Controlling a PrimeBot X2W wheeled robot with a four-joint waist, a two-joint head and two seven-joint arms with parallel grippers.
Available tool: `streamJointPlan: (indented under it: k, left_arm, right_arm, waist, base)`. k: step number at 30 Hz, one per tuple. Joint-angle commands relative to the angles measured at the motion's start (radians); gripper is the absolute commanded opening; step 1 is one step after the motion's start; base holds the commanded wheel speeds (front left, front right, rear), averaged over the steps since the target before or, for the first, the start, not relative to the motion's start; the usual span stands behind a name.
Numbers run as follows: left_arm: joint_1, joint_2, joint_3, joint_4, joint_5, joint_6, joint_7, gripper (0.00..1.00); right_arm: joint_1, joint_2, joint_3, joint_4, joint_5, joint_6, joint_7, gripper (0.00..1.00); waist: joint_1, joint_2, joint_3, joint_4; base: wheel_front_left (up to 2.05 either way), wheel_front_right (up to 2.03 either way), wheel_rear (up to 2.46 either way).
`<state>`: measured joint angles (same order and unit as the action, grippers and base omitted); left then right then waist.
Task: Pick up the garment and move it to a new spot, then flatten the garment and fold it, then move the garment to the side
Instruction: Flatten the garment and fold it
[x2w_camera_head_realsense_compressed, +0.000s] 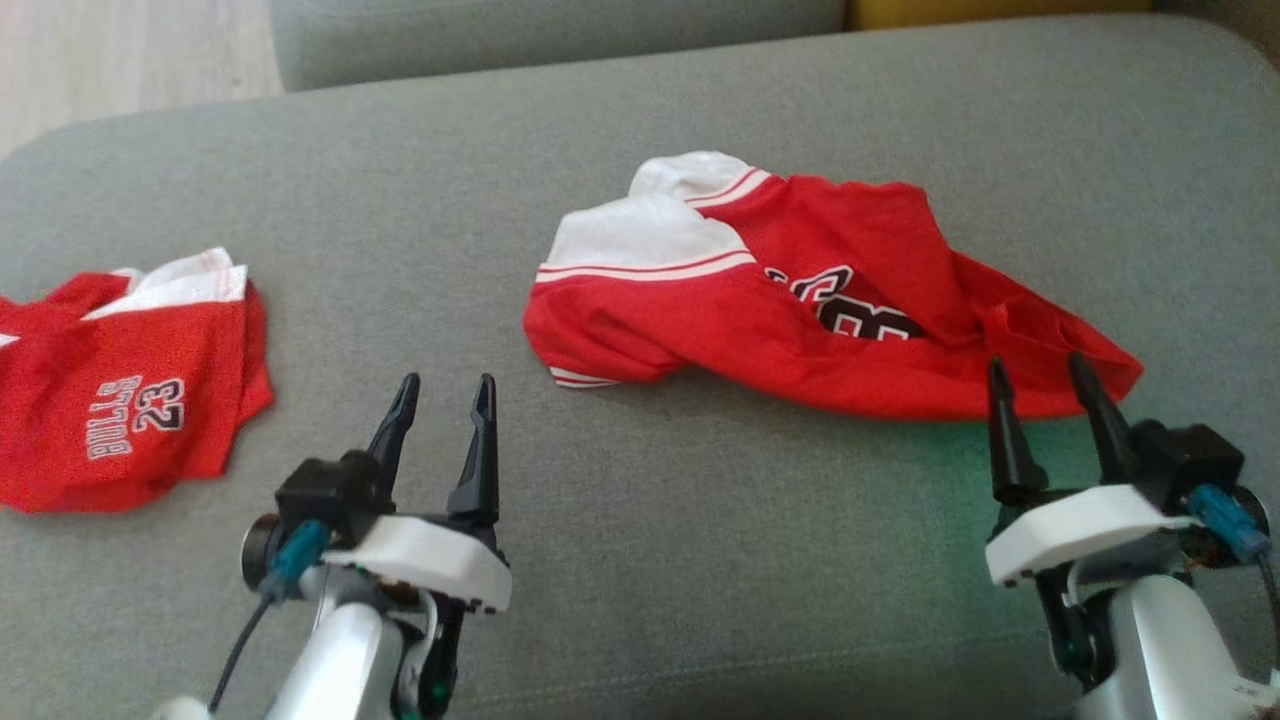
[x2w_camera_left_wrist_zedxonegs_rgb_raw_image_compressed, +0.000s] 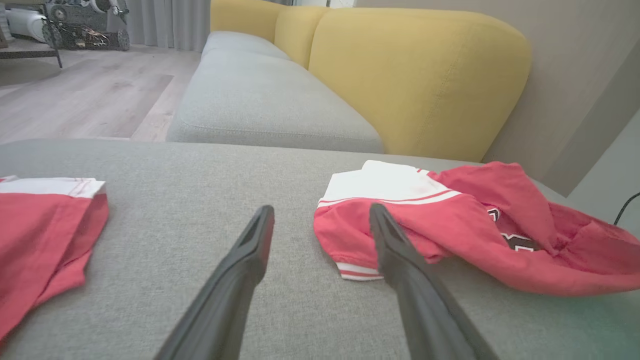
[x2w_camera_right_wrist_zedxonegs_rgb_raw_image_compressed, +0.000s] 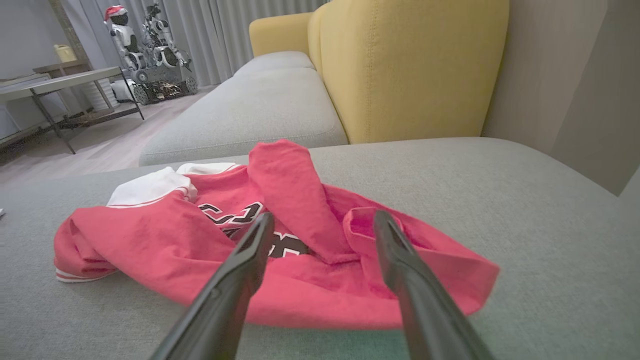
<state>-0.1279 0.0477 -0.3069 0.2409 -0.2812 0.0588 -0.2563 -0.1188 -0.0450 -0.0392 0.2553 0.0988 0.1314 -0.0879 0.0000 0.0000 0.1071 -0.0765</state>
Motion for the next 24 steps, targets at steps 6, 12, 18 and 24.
streamJointPlan:
  k: [6,12,18,24]
  left_arm:
    - [-0.213,0.004,0.032,0.108,0.035,-0.049,-0.006,1.00]
    - [-0.427,0.011,0.049,0.349,0.016,-0.086,0.033,1.00]
    - [-0.622,0.037,0.047,0.536,0.010,-0.126,0.067,1.00]
    - [-0.751,0.056,0.004,0.695,0.029,-0.159,0.077,1.00]
  right_arm:
    - [-0.067,-0.005,0.058,-0.069,0.014,-0.001,-0.010,1.00]
    - [-0.093,-0.005,0.093,-0.100,0.025,-0.001,-0.016,1.00]
    - [-0.117,-0.005,0.106,-0.112,0.038,-0.001,-0.030,1.00]
    - [-0.129,-0.005,0.118,-0.103,0.051,-0.001,-0.051,1.00]
  waist:
    - [0.0000,0.0000,0.070,-0.053]
    - [0.0000,0.0000,0.145,-0.107]
    - [0.0000,0.0000,0.217,-0.145]
    - [0.0000,0.0000,0.262,-0.169]
  base:
    - [0.00,0.00,0.00]
    - [0.00,0.00,0.00]
    - [0.00,0.00,0.00]
    - [0.00,0.00,0.00]
